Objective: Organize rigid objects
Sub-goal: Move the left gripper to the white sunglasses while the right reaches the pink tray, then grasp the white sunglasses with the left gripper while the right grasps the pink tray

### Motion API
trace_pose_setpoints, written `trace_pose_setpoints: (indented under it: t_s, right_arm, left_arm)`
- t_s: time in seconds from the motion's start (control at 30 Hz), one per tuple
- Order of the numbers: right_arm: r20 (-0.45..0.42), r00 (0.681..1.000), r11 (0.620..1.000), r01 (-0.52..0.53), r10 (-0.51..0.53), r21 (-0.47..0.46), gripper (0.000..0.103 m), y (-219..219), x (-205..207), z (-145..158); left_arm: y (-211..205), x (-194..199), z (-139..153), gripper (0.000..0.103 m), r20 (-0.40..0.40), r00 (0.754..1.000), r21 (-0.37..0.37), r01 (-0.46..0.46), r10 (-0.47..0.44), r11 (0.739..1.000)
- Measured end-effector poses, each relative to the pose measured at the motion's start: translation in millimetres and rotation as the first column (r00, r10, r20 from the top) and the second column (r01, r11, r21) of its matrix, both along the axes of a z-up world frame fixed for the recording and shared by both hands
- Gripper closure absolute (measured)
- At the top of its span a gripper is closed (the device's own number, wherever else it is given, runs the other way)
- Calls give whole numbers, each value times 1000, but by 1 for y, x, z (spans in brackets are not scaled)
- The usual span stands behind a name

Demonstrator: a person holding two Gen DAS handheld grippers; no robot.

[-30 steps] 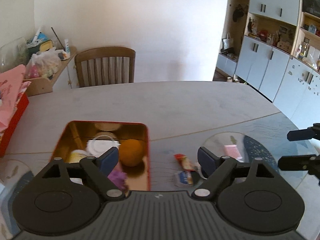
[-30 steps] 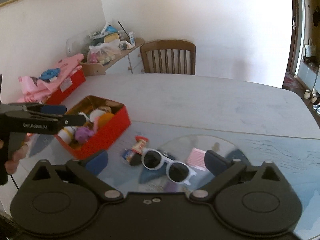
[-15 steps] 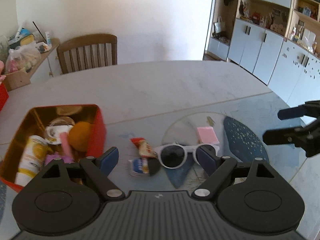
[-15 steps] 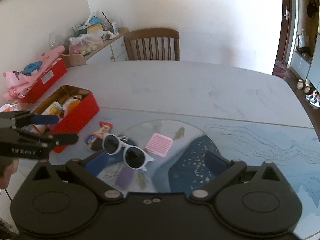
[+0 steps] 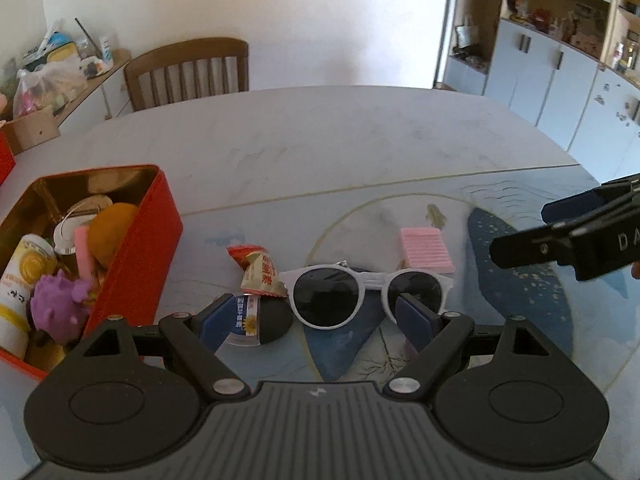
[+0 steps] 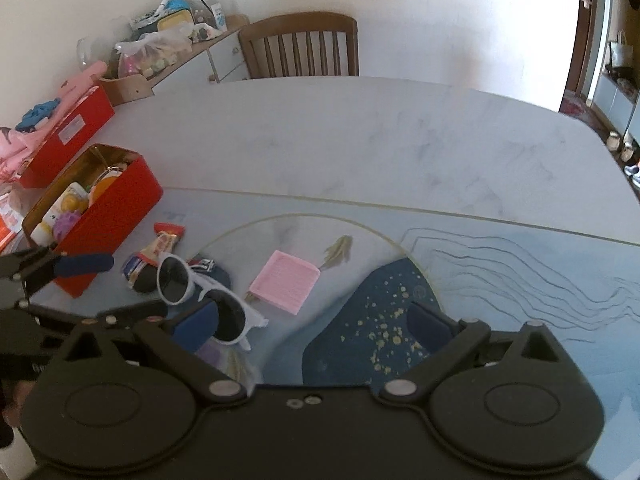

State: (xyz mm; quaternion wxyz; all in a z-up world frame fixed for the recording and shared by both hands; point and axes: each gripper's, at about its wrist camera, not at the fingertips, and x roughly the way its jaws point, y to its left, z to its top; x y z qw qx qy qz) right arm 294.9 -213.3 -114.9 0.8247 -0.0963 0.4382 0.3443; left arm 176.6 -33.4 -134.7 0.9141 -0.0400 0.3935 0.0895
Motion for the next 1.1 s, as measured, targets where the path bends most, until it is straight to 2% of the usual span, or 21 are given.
trace_pose_setpoints:
  t_s: [0.2,0.43,0.57,0.63,0.8,0.9,1.1]
  right_arm:
    - [11,996,995,-92,93,-35,8,11,13,-8]
    - [45,966,963,-247,253,-109,15,15,25,-16]
    - [58,943,936,-315,327,-158,17,21,27,-23]
    - [64,931,923,-343,358,-174,20,25,28,-27]
    - [66,899,891,-416,433,-181,24,30,28,-29]
    - [80,873,865,-457,481,-207,29,37,27,-30]
    - [82,841,834,-510,535,-211,38,45,29,-33]
  left_arm:
    - [0,7,-7,17,9,999,15,-43,43,999]
    - [-2,15,-11,18,-1,999,16,-47,47,999]
    - [-1,18,-14,24,-15,998,16,-55,56,998]
    - [-2,20,-15,31,-16,998,24,-54,55,998]
    - [-9,24,-17,38,-17,1000,58,-21,22,998]
    - [-14,26,-18,40,-23,1000,72,0,1,997]
    - [-12,30,-19,43,-29,1000,35,1,0,999]
